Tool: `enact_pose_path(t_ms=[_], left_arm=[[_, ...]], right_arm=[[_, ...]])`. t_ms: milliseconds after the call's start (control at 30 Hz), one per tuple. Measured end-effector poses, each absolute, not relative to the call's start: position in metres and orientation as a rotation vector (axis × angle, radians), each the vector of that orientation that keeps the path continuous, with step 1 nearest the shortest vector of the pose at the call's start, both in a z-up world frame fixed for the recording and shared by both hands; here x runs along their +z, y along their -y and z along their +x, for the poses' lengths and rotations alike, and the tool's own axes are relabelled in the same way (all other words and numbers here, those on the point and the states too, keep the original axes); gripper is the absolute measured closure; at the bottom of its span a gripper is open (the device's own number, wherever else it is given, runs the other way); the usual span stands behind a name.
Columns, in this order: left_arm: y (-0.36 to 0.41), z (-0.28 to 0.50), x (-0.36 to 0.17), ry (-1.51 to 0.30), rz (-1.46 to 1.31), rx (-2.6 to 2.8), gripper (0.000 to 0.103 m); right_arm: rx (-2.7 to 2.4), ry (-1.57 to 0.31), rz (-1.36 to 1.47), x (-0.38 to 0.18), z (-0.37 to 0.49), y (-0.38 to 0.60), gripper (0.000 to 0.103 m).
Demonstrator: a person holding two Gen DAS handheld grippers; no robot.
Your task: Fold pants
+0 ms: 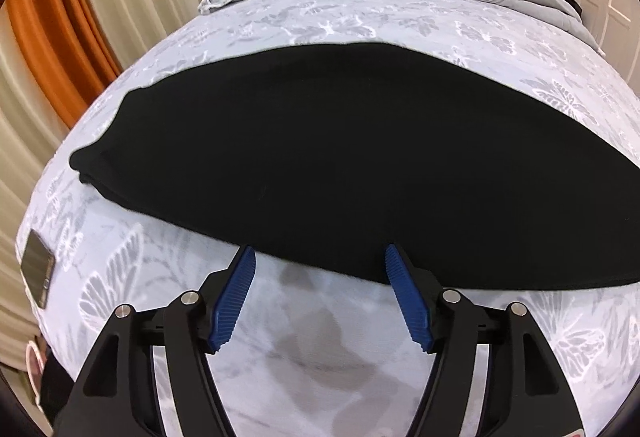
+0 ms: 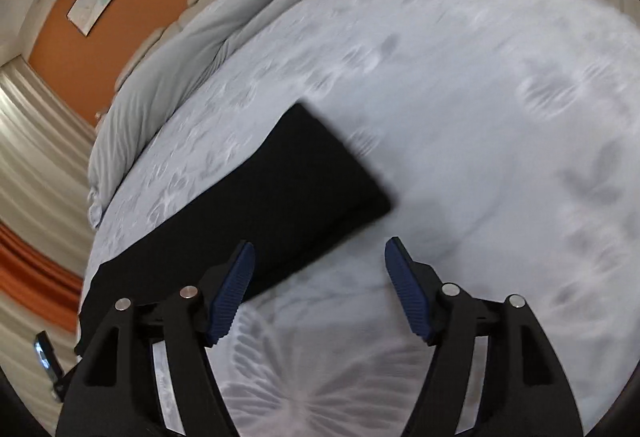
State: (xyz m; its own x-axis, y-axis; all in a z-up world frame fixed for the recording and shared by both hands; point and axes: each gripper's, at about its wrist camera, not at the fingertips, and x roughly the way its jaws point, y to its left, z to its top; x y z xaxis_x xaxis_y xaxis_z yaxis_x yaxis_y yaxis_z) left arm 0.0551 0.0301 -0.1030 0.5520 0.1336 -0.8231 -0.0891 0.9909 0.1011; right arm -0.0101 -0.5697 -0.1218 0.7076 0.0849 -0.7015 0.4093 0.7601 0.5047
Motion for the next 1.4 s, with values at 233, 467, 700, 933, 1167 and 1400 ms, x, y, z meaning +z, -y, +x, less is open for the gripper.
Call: enact_pose_path(t_ms=[233, 467, 700, 933, 1167, 1400], left_arm=[[-0.039, 0.041, -0.106, -0.952, 0.025, 0.044, 0.034], [-0.07, 0.037, -0.11, -0.908, -0.033, -0.029, 0.034], [-0.109, 0.03, -0.122, -0.891, -0.191, -0.075, 0.034], [-0.129, 0.027, -0.109, -0.841, -0.276, -0.104, 0.031], [-0.152, 0.037, -0.1, -0.822, -0.42, -0.096, 0.03], [-0.218, 0.03, -0.095, -0.775, -0.656, 0.018, 0.027]], right_arm=[[-0.216, -0.731, 0.857, -0.136, 0.032, 0.576, 0.094], [0.025, -0.671, 0.553, -0.026, 0.078, 0.433, 0.094], [0.357, -0.876, 0.272, -0.048, 0.143, 0.213, 0.089], [0.319, -0.925, 0.132, -0.071, 0.124, 0.171, 0.042], [-0.019, -0.869, 0.302, -0.049, 0.062, 0.31, 0.028], [-0.008, -0.98, 0.566, -0.118, 0.077, 0.343, 0.026]])
